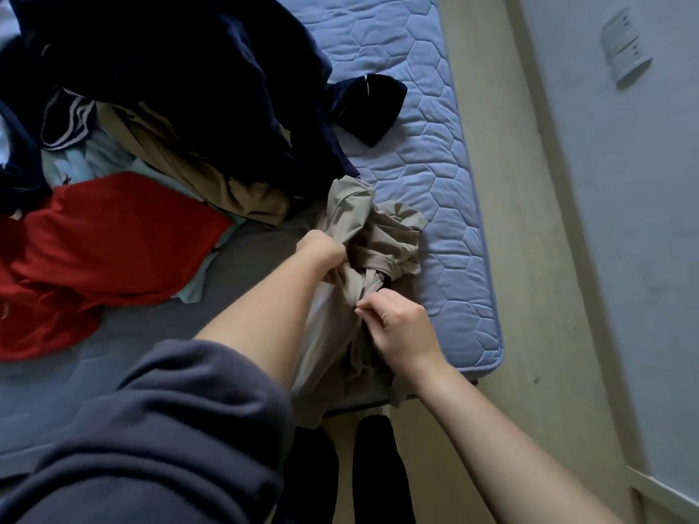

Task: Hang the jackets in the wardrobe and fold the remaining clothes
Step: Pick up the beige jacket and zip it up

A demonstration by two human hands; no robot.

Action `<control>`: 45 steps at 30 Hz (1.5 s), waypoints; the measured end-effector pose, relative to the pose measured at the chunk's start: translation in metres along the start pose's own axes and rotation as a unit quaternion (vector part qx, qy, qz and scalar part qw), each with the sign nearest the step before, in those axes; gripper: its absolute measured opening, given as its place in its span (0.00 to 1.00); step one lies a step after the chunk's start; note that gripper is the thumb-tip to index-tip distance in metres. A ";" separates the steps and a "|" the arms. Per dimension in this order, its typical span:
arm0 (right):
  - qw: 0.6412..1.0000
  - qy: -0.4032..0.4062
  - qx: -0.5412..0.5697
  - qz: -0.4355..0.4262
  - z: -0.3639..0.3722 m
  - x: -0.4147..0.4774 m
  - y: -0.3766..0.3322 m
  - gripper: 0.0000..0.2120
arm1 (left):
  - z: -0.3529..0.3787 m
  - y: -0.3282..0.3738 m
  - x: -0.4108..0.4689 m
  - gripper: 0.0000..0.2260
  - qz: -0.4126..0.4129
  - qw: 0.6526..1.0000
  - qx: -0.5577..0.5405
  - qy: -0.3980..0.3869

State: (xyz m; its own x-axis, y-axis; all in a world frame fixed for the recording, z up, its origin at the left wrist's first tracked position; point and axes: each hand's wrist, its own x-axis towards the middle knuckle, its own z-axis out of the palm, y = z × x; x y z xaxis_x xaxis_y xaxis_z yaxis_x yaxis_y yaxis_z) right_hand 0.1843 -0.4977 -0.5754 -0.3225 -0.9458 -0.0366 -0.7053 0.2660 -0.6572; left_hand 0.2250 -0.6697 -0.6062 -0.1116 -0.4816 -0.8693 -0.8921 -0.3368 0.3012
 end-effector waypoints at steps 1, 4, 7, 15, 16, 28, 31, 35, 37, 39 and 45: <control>1.000 0.006 0.011 0.021 -0.001 -0.004 0.006 0.02 | -0.003 -0.005 0.000 0.07 -0.022 0.991 -0.125 -0.031; 0.995 -0.015 0.064 0.077 -0.002 -0.009 0.016 0.02 | -0.022 -0.022 -0.010 0.14 -0.071 0.896 -0.424 -0.113; 0.969 -0.089 0.173 0.151 0.007 -0.008 0.007 0.02 | -0.035 -0.031 -0.031 0.15 -0.075 0.853 -0.486 -0.173; 0.770 -0.115 0.347 0.523 0.040 0.052 0.017 0.33 | -0.053 -0.056 -0.050 0.08 -0.056 0.845 -0.471 -0.245; 0.814 -0.148 0.242 0.507 0.047 0.055 0.019 0.37 | -0.055 -0.059 -0.051 0.08 -0.053 0.845 -0.468 -0.253; 0.972 0.017 0.166 0.165 -0.038 0.160 -0.016 0.31 | -0.065 -0.087 -0.035 0.16 0.124 0.946 -0.271 -0.130; 0.974 -0.182 0.121 0.058 -0.035 0.187 -0.026 0.43 | -0.066 -0.090 -0.033 0.20 0.189 0.968 -0.082 -0.145; 0.965 -0.120 0.200 0.120 -0.006 0.157 -0.019 0.30 | -0.059 -0.088 -0.039 0.06 0.086 0.970 -0.211 -0.085; 0.968 -0.049 0.122 0.213 0.008 0.117 0.001 0.17 | -0.058 -0.089 -0.041 0.10 0.020 0.905 -0.411 -0.106; 0.933 -0.045 0.126 0.334 0.019 0.074 0.014 0.13 | -0.065 -0.091 -0.046 0.10 0.020 0.853 -0.498 -0.155; 0.721 -0.181 0.454 0.491 0.022 0.031 -0.029 0.16 | -0.086 -0.074 -0.091 0.16 0.046 0.825 -0.532 -0.186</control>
State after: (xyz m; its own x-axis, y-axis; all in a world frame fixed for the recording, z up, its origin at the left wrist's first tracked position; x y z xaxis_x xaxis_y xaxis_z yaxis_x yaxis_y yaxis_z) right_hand 0.2085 -0.5391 -0.5741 -0.0830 -0.4143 -0.9063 0.5078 0.7650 -0.3962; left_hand 0.3388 -0.6703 -0.5162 -0.4603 -0.3295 -0.8244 -0.0059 -0.9274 0.3740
